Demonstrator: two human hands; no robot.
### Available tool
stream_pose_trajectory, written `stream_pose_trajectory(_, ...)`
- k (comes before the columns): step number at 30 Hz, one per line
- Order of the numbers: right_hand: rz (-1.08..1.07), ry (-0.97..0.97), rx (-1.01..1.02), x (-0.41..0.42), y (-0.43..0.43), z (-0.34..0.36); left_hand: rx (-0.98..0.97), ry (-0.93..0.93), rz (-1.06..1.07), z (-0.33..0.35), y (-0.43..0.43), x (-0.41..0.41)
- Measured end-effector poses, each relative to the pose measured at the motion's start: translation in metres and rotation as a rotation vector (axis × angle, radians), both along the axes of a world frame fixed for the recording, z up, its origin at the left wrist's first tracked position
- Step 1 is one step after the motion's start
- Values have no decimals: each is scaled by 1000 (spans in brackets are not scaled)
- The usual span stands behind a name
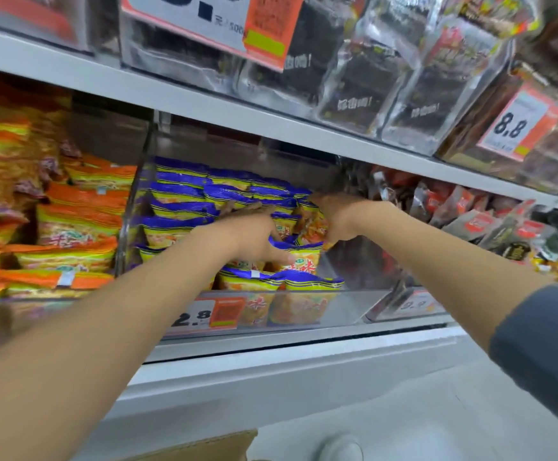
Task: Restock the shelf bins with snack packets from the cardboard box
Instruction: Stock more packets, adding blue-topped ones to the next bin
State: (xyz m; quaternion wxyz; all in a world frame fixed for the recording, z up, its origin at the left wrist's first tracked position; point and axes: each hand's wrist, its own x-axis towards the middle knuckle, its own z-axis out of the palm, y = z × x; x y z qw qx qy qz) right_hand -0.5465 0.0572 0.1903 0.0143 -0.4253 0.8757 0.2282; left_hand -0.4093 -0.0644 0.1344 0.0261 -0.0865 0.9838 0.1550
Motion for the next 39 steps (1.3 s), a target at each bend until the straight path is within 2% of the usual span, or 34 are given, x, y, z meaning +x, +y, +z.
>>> stream_pose_trajectory(7, 1, 41, 133, -1, 6, -2, 14, 70, 35, 2, 2, 3)
stream_pose_trajectory(13, -2, -117, -54, -11, 11, -29, -11, 55, 12, -4, -1, 2)
stream_pose_trajectory(16, 14, -93, -92, -12, 15, -32, -23, 54, 11, -6, 0, 2)
stream_pose_trajectory(19, 77, -98, -225, -12, 26, -36, -58, 19, -4, -6, 0, 2)
stream_pose_trajectory(22, 87, 24, -353, -11, 32, -35, -67, 1, -9, -6, 1, 2)
stream_pose_trajectory(26, 74, 68, -277, -16, 25, -30, -84, -10, -13, -5, 2, 3)
stream_pose_trajectory(29, 53, 3, -233, -20, 28, -25, -77, -9, -11, -4, 2, 3)
stream_pose_trajectory(35, 31, -105, -314, -21, 21, -33, -78, -6, -5, -4, 2, 3)
stream_pose_trajectory(39, -12, -269, -471, -23, 27, -24, -78, -11, -13, -3, 2, 4)
